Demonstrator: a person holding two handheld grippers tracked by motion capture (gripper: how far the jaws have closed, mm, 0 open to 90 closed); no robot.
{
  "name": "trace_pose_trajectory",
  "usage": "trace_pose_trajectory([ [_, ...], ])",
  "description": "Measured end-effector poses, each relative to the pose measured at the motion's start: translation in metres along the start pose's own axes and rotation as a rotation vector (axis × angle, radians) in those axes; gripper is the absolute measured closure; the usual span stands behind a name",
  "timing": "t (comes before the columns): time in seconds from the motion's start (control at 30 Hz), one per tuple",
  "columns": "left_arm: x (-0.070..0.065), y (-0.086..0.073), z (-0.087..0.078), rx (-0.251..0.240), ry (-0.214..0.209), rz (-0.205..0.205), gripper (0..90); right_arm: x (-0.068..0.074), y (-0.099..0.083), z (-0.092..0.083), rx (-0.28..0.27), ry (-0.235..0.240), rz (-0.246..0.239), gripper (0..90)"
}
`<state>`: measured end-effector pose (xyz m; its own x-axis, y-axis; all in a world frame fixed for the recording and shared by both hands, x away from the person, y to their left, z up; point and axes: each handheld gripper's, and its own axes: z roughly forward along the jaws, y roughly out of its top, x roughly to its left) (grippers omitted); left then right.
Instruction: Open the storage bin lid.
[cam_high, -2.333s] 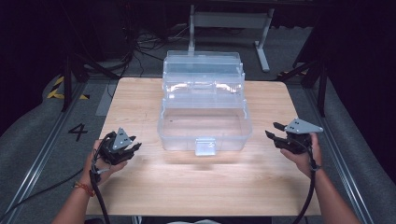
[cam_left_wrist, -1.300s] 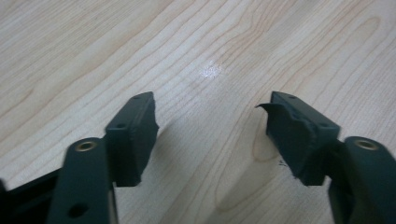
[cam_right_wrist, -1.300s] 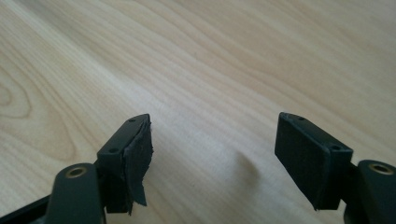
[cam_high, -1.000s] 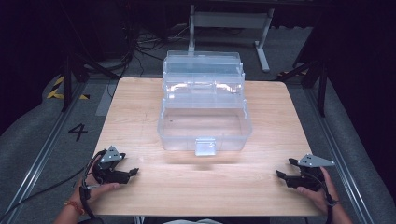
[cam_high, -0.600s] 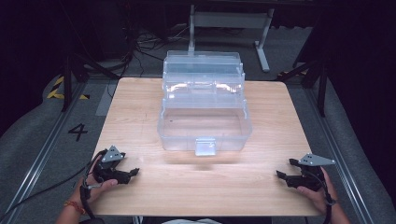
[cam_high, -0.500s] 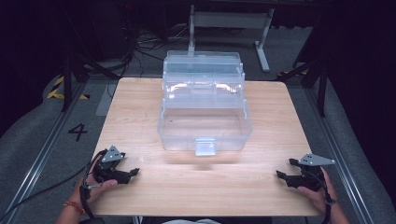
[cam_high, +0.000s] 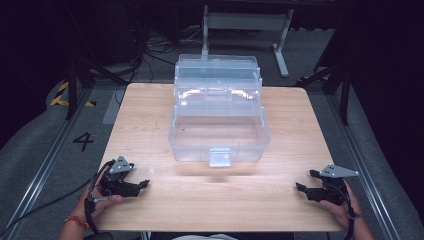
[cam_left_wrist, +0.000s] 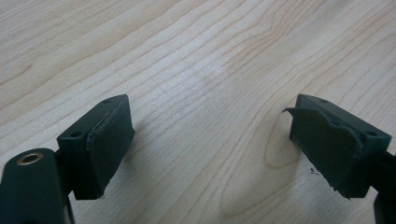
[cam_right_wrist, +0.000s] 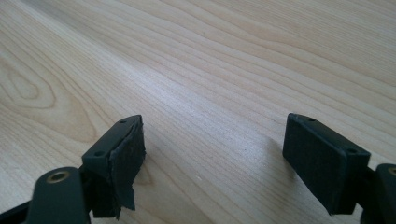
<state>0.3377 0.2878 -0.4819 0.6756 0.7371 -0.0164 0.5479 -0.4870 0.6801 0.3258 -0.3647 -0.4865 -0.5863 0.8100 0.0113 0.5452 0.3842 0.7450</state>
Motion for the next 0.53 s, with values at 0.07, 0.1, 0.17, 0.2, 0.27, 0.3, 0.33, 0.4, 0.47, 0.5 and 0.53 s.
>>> trace_pose_trajectory([
  [0.07,0.0000,0.0002,0.0002,0.000,-0.001,0.001,13.6,-0.0002,0.0000,0.0000,0.000,0.001,0.000,21.2],
  [0.1,-0.0001,0.0002,0.0003,-0.001,0.000,-0.001,13.6,-0.0002,0.0000,0.0000,0.000,0.001,0.000,21.2],
  [0.17,-0.0002,0.0003,0.0003,0.000,0.002,-0.001,13.5,-0.0004,0.0001,0.0001,0.001,0.001,0.000,21.2],
  [0.2,-0.0004,0.0004,0.0005,0.000,0.002,-0.003,13.4,-0.0005,0.0001,0.0001,0.001,0.000,0.001,21.2],
  [0.27,-0.0003,0.0005,0.0002,0.001,0.006,-0.003,13.3,-0.0006,0.0001,0.0002,0.001,0.000,0.001,21.2],
  [0.3,0.0002,0.0009,0.0004,0.001,0.006,0.001,13.2,-0.0007,0.0001,0.0002,0.001,0.000,0.001,21.2],
  [0.33,0.0002,0.0009,0.0004,0.001,0.006,0.001,13.0,-0.0008,0.0001,0.0002,0.000,0.001,0.002,21.3],
  [0.4,0.0004,0.0013,0.0008,0.003,0.007,0.003,12.7,-0.0009,0.0001,0.0001,-0.001,0.003,0.004,21.4],
  [0.47,0.0005,0.0017,0.0013,0.001,0.006,0.000,12.5,-0.0009,0.0001,0.0001,-0.001,0.003,0.004,21.5],
  [0.5,0.0002,0.0019,0.0009,0.008,0.004,-0.007,12.4,-0.0009,0.0001,0.0001,-0.001,0.003,0.004,21.5],
  [0.53,0.0004,0.0020,0.0010,0.007,0.007,-0.006,12.3,-0.0010,0.0001,0.0001,-0.002,0.003,0.004,21.6],
])
